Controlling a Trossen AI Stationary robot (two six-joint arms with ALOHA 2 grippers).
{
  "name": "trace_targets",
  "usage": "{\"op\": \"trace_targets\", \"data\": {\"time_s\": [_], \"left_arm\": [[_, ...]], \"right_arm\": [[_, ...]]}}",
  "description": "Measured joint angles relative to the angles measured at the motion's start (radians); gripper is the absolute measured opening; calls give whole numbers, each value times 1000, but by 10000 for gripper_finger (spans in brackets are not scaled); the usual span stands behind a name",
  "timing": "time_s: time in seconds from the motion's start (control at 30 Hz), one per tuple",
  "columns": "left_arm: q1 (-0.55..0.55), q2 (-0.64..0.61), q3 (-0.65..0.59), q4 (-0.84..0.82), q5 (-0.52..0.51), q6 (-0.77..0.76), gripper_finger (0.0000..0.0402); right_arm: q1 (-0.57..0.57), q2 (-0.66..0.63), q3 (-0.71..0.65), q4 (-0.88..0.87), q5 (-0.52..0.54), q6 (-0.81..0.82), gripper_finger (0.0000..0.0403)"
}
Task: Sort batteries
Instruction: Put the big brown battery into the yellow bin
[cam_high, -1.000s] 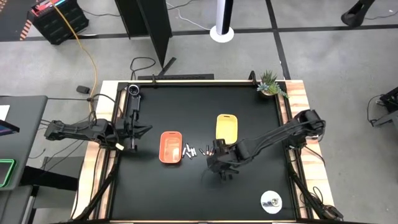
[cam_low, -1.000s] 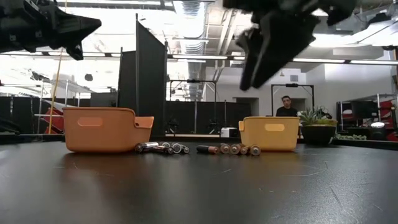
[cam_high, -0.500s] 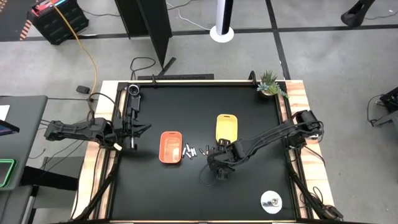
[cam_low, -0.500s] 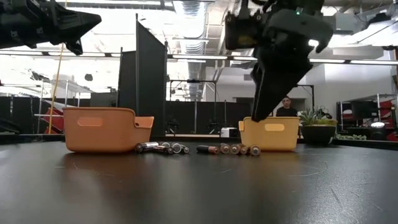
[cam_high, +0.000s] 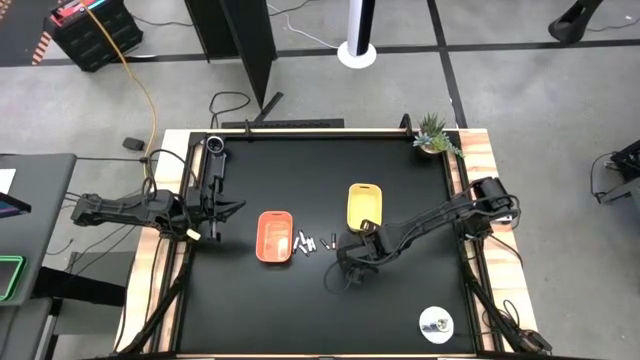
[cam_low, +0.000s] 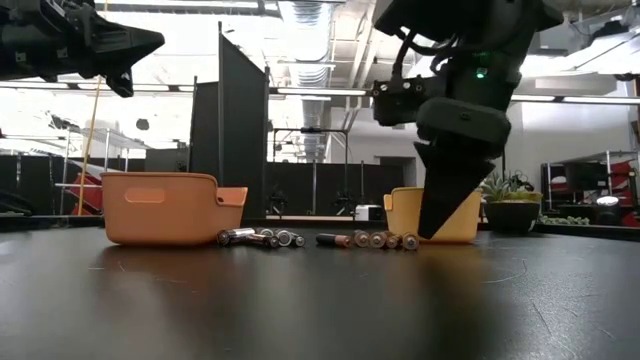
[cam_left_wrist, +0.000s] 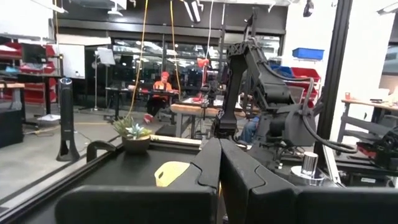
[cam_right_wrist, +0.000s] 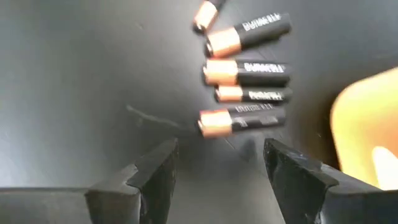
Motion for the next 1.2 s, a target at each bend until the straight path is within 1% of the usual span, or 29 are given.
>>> {"op": "trace_targets", "data": {"time_s": [0.17,0.33,0.53,0.63,0.7,0.8,1.2], "left_arm": [[0,0,0,2,0,0,0],[0,0,0,-1,0,0,0],[0,0,0,-8,0,3,0],[0,0,0,-25,0,3,0],[0,0,0,-31,0,4,0],[0,0,0,-32,0,4,0],[0,0,0,-32,0,1,0]], "right_arm": [[-12,-4,0,2,2,86,256],[-14,0,0,4,3,230,256],[-10,2,0,31,4,331,256],[-14,4,0,18,6,382,256],[-16,5,0,17,13,405,256],[-18,5,0,18,53,439,256],[-24,5,0,18,57,499,256]]}}
